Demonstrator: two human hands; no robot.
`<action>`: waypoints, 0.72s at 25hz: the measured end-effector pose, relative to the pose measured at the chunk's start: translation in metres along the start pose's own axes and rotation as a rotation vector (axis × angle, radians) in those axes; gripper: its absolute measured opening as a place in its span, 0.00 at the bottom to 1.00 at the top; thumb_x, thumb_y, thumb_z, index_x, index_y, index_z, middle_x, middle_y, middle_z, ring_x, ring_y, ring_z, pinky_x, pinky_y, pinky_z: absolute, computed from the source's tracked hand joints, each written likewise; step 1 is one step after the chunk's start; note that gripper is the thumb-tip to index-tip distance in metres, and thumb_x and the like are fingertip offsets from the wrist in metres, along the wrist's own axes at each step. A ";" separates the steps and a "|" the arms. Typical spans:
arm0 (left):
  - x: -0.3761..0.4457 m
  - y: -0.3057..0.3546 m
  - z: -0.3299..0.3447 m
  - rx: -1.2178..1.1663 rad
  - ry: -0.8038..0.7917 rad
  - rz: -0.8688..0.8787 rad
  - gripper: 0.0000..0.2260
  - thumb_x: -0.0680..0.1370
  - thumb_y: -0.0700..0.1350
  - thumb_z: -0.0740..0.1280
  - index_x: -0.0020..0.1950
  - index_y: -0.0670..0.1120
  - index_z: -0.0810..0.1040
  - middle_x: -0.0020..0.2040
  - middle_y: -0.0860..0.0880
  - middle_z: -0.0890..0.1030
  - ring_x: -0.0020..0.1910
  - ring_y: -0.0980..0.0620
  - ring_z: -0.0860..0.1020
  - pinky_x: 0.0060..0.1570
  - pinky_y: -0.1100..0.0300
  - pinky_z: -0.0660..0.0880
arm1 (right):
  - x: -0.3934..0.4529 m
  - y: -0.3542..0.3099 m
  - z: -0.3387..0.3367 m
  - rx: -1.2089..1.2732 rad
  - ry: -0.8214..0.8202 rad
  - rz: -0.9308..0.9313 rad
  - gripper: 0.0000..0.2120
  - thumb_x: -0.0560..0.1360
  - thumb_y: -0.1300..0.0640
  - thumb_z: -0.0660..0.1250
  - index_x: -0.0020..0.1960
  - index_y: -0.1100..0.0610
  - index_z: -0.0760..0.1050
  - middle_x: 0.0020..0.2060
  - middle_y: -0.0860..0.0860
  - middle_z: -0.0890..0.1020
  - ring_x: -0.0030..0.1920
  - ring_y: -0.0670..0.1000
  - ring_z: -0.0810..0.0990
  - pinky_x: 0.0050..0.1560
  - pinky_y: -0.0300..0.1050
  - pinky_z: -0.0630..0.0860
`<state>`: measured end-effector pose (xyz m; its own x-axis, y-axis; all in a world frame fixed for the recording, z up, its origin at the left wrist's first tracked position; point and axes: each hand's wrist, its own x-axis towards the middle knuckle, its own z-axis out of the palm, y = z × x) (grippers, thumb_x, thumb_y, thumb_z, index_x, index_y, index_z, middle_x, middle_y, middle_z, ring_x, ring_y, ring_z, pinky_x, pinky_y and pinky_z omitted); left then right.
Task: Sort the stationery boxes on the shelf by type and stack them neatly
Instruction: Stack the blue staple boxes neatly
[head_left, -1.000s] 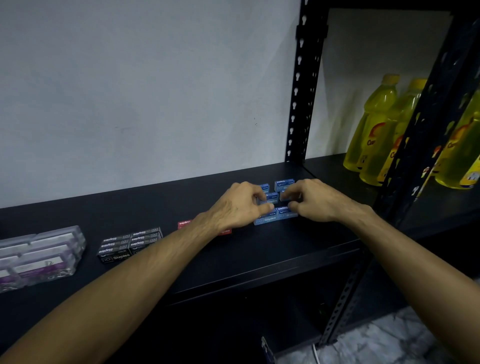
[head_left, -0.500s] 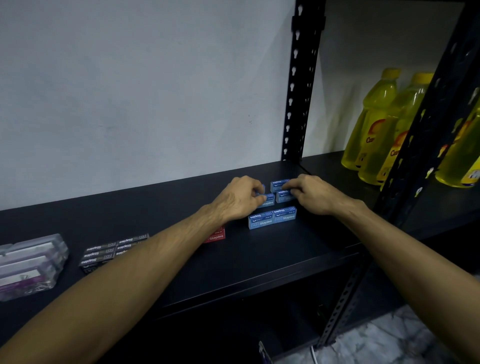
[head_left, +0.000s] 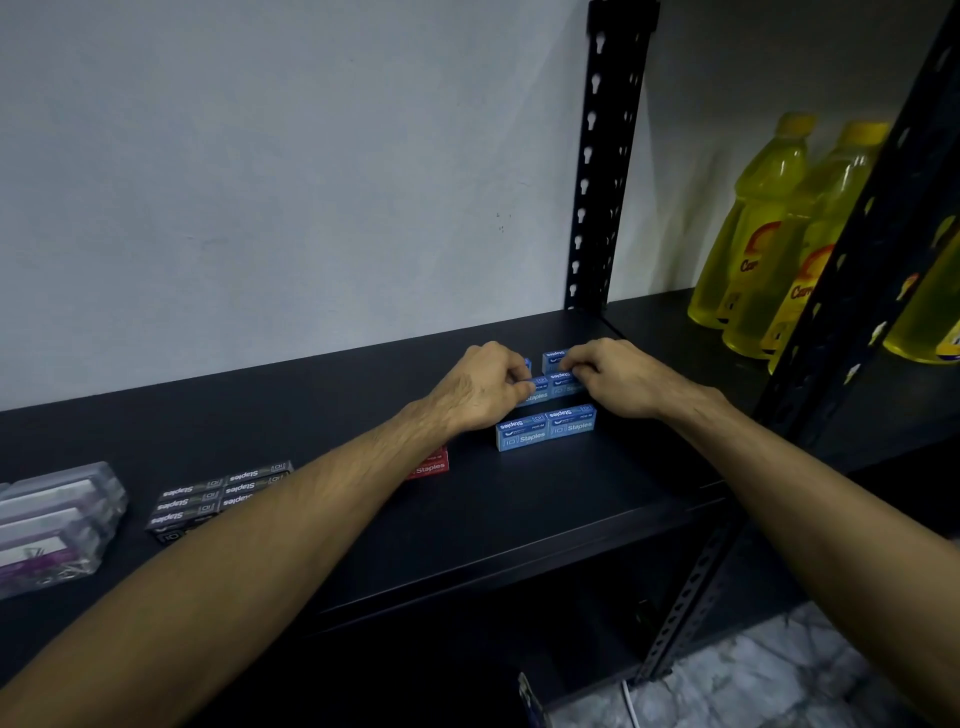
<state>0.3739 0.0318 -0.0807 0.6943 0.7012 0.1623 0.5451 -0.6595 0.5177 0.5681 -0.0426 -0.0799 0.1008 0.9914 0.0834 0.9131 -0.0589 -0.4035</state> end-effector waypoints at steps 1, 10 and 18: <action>0.000 0.000 0.000 -0.004 -0.003 -0.006 0.07 0.78 0.47 0.70 0.52 0.46 0.84 0.46 0.51 0.83 0.45 0.56 0.81 0.45 0.63 0.77 | 0.001 0.000 0.000 0.002 -0.005 -0.001 0.13 0.81 0.57 0.57 0.54 0.46 0.80 0.49 0.44 0.79 0.45 0.40 0.76 0.40 0.36 0.69; -0.008 0.002 -0.008 -0.064 -0.047 -0.059 0.08 0.80 0.48 0.67 0.49 0.47 0.85 0.37 0.58 0.79 0.36 0.61 0.78 0.35 0.68 0.71 | 0.001 -0.011 -0.005 0.023 -0.075 0.019 0.13 0.78 0.56 0.58 0.47 0.45 0.81 0.44 0.40 0.81 0.45 0.41 0.79 0.41 0.39 0.72; -0.025 0.001 -0.019 -0.134 -0.101 -0.086 0.07 0.79 0.44 0.67 0.45 0.48 0.84 0.25 0.56 0.79 0.25 0.63 0.77 0.24 0.73 0.69 | -0.010 -0.026 -0.009 0.078 -0.161 0.000 0.15 0.78 0.57 0.60 0.42 0.43 0.80 0.43 0.38 0.81 0.44 0.39 0.78 0.40 0.36 0.68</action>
<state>0.3482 0.0184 -0.0682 0.6952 0.7182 0.0306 0.5417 -0.5514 0.6345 0.5472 -0.0517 -0.0621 0.0308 0.9976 -0.0614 0.8792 -0.0563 -0.4731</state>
